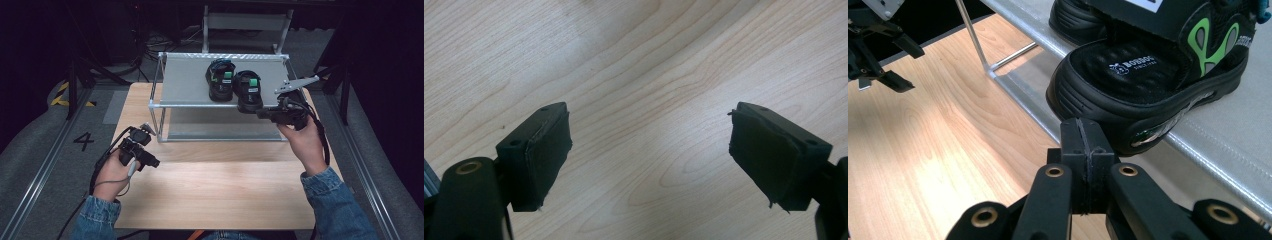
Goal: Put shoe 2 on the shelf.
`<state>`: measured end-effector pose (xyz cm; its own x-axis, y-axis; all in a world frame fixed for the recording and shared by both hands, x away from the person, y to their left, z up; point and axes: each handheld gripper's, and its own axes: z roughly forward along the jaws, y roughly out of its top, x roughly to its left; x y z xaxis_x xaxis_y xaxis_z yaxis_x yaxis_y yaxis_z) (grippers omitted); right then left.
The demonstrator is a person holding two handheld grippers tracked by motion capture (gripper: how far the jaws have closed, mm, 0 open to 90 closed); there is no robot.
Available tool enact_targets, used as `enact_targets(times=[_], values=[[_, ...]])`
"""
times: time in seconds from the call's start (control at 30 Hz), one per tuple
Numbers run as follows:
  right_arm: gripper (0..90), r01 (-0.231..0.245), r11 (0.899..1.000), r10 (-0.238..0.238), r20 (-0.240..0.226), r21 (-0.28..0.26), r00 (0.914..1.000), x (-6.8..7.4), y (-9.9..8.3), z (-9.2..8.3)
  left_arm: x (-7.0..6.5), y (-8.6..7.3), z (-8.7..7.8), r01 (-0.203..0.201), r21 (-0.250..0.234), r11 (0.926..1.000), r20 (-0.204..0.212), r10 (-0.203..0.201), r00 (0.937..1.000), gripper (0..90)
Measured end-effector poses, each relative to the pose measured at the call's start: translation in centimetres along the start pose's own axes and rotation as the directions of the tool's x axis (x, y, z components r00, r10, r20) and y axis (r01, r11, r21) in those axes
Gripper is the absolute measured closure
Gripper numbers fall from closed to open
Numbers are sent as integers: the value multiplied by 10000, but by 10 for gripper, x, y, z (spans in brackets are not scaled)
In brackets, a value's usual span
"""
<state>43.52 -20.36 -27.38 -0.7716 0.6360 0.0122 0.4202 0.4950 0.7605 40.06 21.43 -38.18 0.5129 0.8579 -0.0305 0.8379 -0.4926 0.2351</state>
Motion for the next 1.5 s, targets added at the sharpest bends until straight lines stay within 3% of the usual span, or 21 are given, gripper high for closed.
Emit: enact_targets(times=[0.07, 0.17, 0.4, 0.57, 0.63, 1.0, 1.07, 1.13, 1.2, 1.37, 1.5], values=[[900, -8, 10000, 9, 41, -27, 10000, 0, 1, 1, 1, 0, 0, 47, 37, 10000, 2, -47, 10000, 172], [900, 117, 9999, -122, 453, 113, 9989, -2, 5, 9, 0, 0, 1, -41, 62, 10000, 15, 41, 10000, 174], [900, -15, 9999, 11, 409, 101, 9992, -13, 12, 20, 1, 0, 1, 97, 55, 9999, 81, -98, 9999, 172], [900, -75, 9998, 65, 497, 189, 9987, -19, 15, 27, 1, 0, 1, -36, 24, 10000, -3, 36, 10000, 174], [900, -38, 9995, 11, 835, 319, 9965, -21, 17, 34, 2, 0, 1, -52, 38, 10000, 15, 52, 10000, 173], [900, -197, 9995, 173, 934, 255, 9955, -32, 22, 45, 3, 0, 3, 40, 77, 10000, 61, -41, 10000, 173], [895, -57, 9997, 35, 985, 222, 9951, -30, 21, 43, 3, 0, 3, 32, 83, 10000, 79, -33, 10000, 173], [728, -68, 9999, 74, 629, -109, 9980, -26, 17, 31, 4, 0, 2, -5, 38, 10000, 145, 5, 9999, 173], [684, 86, 9994, -65, 617, -343, 9981, -21, 12, 19, 5, 0, 2, -7, 79, 10000, 119, 7, 9999, 172], [595, 16, 9998, -2, 633, -215, 9980, -16, -5, -5, 3, 0, 0, -97, -92, 9999, 129, 98, 9999, 173], [530, -225, 9997, 223, 711, 24, 9972, -19, -34, -25, 4, -1, -2, -248, -312, 9992, 75, 251, 9997, 172]])
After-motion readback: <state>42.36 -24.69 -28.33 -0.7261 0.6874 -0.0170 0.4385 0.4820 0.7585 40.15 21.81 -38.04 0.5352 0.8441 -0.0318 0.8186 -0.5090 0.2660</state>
